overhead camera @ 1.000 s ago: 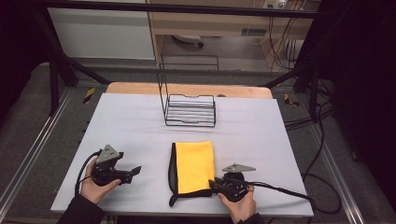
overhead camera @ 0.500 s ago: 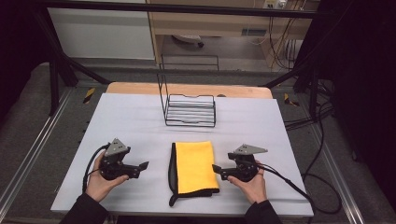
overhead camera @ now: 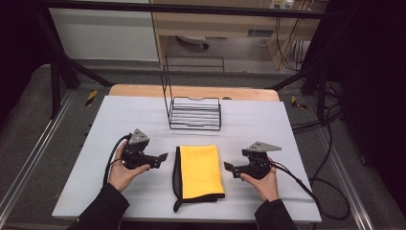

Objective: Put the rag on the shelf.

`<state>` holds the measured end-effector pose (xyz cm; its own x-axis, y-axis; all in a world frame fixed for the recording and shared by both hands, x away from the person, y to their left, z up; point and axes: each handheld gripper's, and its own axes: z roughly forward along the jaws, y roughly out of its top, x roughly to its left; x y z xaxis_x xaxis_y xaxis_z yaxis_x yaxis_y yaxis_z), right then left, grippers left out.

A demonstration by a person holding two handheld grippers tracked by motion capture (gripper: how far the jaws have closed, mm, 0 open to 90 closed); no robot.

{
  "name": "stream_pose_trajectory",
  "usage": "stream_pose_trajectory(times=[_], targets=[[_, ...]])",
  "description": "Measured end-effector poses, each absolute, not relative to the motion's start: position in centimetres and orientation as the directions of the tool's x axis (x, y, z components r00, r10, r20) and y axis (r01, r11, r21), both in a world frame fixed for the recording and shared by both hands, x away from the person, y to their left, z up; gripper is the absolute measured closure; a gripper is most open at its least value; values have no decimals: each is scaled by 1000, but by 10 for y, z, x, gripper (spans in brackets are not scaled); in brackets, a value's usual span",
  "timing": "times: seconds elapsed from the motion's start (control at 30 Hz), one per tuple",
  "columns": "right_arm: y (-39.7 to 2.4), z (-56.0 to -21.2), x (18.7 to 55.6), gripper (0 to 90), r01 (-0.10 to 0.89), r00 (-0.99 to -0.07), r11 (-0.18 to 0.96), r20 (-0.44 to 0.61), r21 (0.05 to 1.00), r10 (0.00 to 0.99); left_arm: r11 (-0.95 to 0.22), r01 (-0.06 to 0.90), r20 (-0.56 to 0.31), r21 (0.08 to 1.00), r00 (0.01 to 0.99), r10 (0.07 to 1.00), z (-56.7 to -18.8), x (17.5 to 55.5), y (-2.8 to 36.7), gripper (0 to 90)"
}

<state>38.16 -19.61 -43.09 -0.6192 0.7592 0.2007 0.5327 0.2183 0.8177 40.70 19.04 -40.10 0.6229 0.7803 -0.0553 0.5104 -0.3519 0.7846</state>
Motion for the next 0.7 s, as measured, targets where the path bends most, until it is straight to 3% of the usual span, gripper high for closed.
stream_pose_trajectory(times=[0.3, 0.7], targets=[[-195, -434, 382, 34, 541, -622, 239, 192, 807, 759, -323, 560, -89, 763, 586, 805, -409, 433, 162, 190], [-195, -434, 382, 56, 548, -630, 238, 208, 802, 749, -377, 612, -95, 695, 598, 796, -437, 445, 139, 365]])
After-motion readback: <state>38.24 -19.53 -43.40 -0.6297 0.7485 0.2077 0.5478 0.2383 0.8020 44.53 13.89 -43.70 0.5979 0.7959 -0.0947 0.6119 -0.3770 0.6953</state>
